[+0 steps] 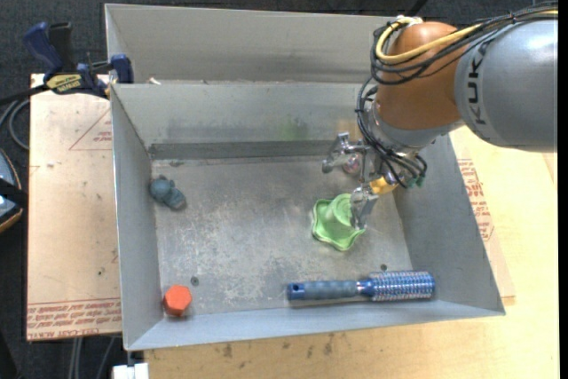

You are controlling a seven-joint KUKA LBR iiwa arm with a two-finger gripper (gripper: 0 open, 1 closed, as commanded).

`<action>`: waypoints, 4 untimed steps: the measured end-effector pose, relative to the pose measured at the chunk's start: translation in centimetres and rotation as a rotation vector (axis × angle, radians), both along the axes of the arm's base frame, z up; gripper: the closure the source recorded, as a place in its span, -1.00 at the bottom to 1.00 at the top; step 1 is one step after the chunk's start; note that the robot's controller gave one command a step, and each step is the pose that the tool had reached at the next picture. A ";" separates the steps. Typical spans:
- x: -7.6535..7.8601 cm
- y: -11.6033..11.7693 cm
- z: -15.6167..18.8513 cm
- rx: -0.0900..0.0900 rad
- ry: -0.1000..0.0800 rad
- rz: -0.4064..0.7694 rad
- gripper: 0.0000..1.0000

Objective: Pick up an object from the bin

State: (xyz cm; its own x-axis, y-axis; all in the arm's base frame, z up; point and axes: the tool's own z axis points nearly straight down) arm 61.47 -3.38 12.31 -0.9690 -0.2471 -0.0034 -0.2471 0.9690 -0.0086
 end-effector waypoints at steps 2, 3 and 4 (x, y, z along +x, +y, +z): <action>-0.3 -0.2 0.0 0.000 -0.002 0.192 -1.00; -4.7 -6.4 1.5 0.005 0.004 0.346 -1.00; -4.6 -6.2 1.7 0.005 0.005 0.350 1.00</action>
Offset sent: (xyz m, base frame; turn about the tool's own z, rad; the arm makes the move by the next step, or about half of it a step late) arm -0.0507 -0.0375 -0.0277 -0.3801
